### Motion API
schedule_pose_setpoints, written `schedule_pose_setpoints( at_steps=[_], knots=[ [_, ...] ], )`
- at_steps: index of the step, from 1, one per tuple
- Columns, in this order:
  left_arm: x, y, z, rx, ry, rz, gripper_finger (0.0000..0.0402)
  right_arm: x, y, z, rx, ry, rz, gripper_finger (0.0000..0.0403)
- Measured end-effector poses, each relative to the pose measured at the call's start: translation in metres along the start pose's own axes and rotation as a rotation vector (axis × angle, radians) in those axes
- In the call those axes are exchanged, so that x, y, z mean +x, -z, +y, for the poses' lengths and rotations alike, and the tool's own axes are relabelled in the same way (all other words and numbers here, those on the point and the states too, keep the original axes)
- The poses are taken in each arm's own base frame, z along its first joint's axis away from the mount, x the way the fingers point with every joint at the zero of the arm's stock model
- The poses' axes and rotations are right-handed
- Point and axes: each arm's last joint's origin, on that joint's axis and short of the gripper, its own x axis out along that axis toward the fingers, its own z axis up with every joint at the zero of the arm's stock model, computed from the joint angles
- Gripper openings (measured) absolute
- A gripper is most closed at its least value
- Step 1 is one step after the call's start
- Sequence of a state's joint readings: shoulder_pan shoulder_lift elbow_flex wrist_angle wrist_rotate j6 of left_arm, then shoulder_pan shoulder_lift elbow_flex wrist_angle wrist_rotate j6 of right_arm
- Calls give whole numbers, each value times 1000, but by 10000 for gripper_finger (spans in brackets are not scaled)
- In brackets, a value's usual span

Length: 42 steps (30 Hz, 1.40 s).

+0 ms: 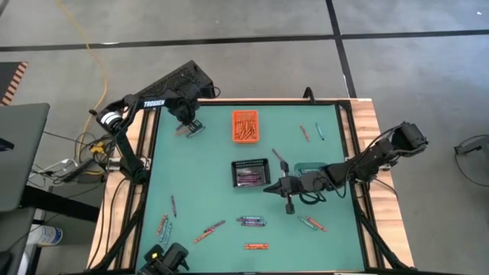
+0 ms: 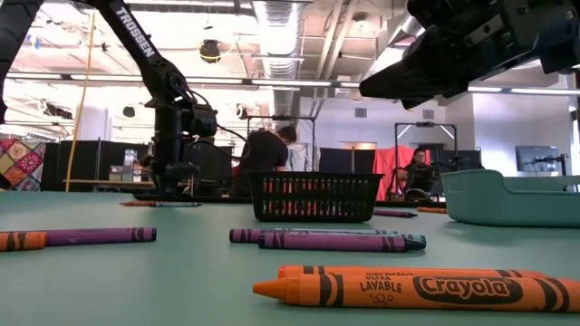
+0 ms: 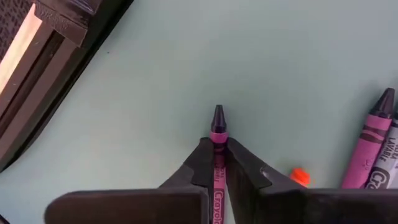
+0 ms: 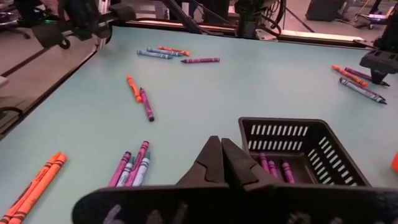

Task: Sort crayons
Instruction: Put the violet crayon into the black bin

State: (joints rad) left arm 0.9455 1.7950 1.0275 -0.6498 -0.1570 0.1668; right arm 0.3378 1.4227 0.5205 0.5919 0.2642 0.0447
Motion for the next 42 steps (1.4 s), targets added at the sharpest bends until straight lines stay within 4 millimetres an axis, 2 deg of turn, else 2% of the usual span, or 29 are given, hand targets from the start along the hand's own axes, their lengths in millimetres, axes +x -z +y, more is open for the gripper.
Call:
schedule_pose_setpoints(
  at_steps=[5,9,17,19,23,30,33,39,42],
  knots=[
    [-1,0,-1,-34,45,-7,16,0,0,2,-2,-8,0,0],
    [-9,2,-1,-58,99,-34,16,-1,0,3,-4,-13,1,0],
    [-52,0,-13,-173,465,-207,14,-1,1,3,-5,-13,4,0],
    [-63,-3,-27,-188,575,-243,14,-1,1,2,-5,-12,4,0],
    [-84,-6,-68,-67,707,-302,13,-1,1,3,-5,-13,4,0],
    [-117,0,-161,168,835,-438,13,-1,0,3,-5,-13,3,0],
    [-130,7,-192,220,855,-517,13,-1,0,2,-3,-13,-1,0],
    [-151,18,-231,278,899,-677,13,-4,-5,2,2,-14,-22,0],
    [-149,20,-246,300,901,-706,13,-4,-6,2,1,-14,-25,0]
  ],
)
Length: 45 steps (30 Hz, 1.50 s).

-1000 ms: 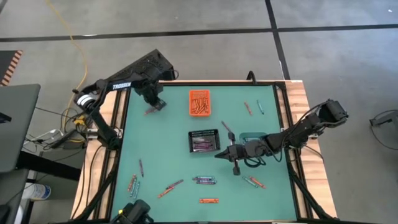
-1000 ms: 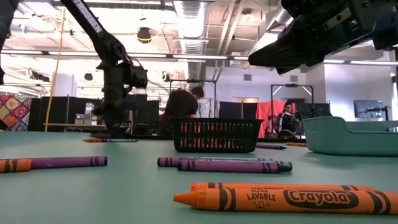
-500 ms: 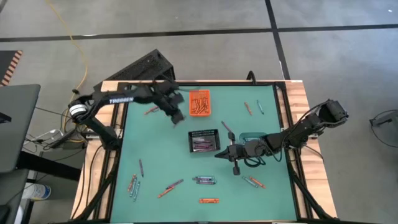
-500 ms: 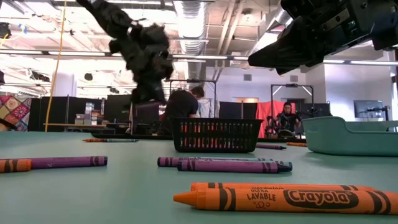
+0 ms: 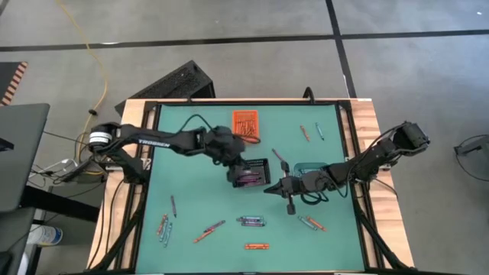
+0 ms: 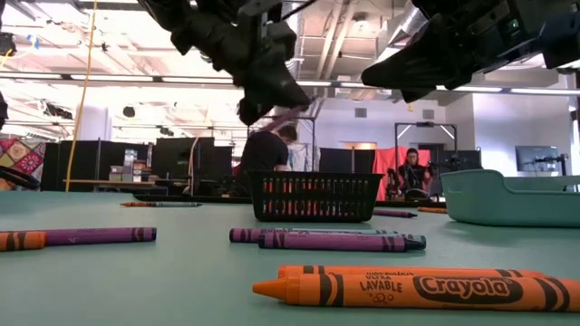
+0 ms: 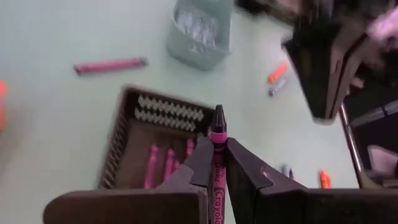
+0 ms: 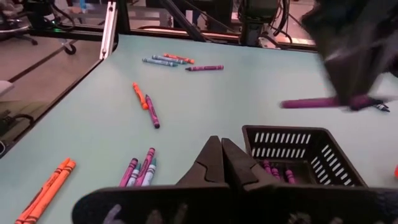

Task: Sort crayons
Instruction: Put the violet crayon into the black bin, then put the blue crayon into the green bin

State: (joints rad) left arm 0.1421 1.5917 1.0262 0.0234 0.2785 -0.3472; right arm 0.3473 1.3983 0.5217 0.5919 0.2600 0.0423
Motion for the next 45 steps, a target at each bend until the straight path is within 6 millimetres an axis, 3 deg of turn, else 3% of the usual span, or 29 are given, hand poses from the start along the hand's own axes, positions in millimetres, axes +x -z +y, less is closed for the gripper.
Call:
schedule_pose_setpoints(
  at_steps=[10,16,33,39,45],
  knots=[
    [25,16,15,-40,-47,66,13,1,-8,8,-70,-27,-18,0],
    [25,17,19,-17,-126,61,21,0,-8,11,-103,-40,-16,0],
    [24,22,18,-6,-94,121,93,0,-7,11,-104,-35,-7,0],
    [8,25,10,101,-157,201,94,0,-2,11,-9,-33,45,0],
    [-28,26,-28,299,-231,120,94,-5,16,9,175,3,249,0]
  ],
)
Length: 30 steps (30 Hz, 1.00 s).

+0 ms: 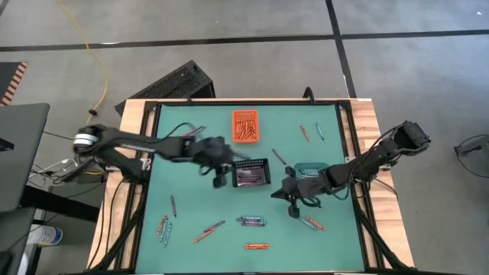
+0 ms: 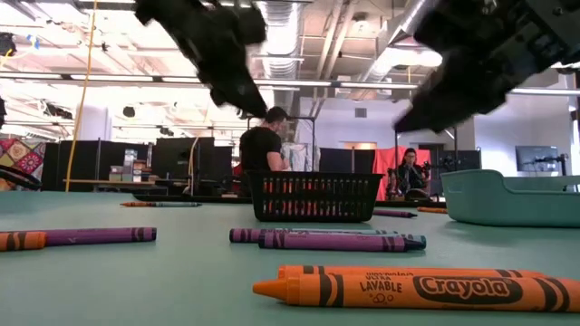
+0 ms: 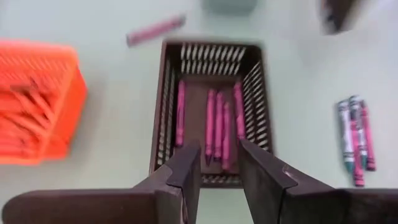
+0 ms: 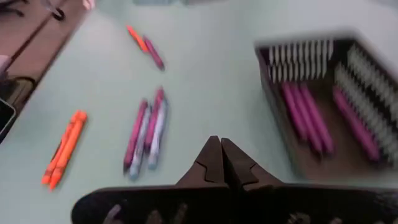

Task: Sort crayons
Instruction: Put the blue crayon into the green bin

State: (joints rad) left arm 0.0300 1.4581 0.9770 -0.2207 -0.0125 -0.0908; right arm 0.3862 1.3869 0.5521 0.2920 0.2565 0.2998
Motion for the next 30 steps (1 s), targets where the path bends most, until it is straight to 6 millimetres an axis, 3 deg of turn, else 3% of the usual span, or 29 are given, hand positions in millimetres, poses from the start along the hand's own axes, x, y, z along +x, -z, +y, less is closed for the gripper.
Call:
schedule_pose_setpoints(
  at_steps=[3,7,10,14,19,24,30],
  knots=[
    [-26,14,-18,54,-37,-107,94,-6,-4,2,129,-4,91,0],
    [-50,48,-36,88,-28,-287,94,-16,-10,15,260,-8,243,0],
    [-56,81,-46,103,37,-422,94,-21,-14,31,353,11,350,0],
    [-58,117,-51,161,107,-587,94,-18,-32,52,400,10,360,0],
    [-60,136,-51,214,126,-649,94,15,-60,70,347,-4,331,0],
    [-56,148,-52,233,142,-602,94,60,-65,74,233,11,415,0],
    [-57,151,-55,300,158,-602,94,91,-68,65,176,33,540,20]
  ],
)
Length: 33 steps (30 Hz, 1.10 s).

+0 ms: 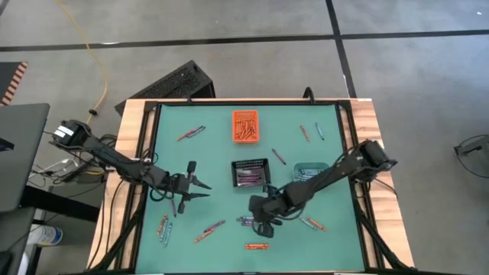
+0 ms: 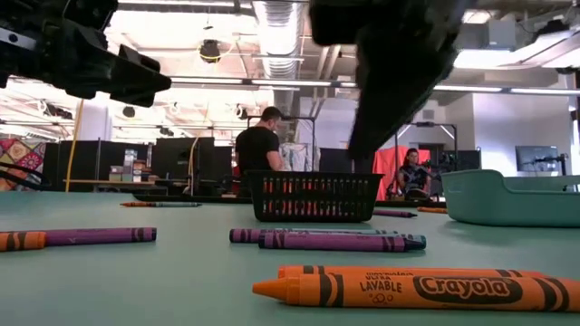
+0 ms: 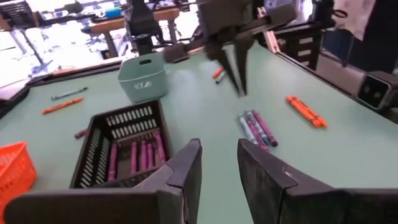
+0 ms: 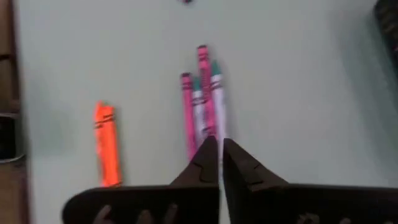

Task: Sort crayons
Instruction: Put the blue crayon into the green bin

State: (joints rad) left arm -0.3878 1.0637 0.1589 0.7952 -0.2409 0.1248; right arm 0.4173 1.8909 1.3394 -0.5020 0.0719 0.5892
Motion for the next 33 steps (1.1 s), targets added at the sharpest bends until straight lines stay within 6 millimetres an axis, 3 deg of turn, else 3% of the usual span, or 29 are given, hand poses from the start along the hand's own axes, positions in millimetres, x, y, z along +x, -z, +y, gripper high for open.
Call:
schedule_pose_setpoints(
  at_steps=[6,14,33],
  knots=[
    [0,0,0,26,-4,4,94,22,5,0,-62,29,67,85],
    [0,0,0,25,-7,6,94,21,7,-3,-75,49,105,153],
    [0,3,0,19,-3,37,94,36,10,-2,-84,100,80,148]
  ],
)
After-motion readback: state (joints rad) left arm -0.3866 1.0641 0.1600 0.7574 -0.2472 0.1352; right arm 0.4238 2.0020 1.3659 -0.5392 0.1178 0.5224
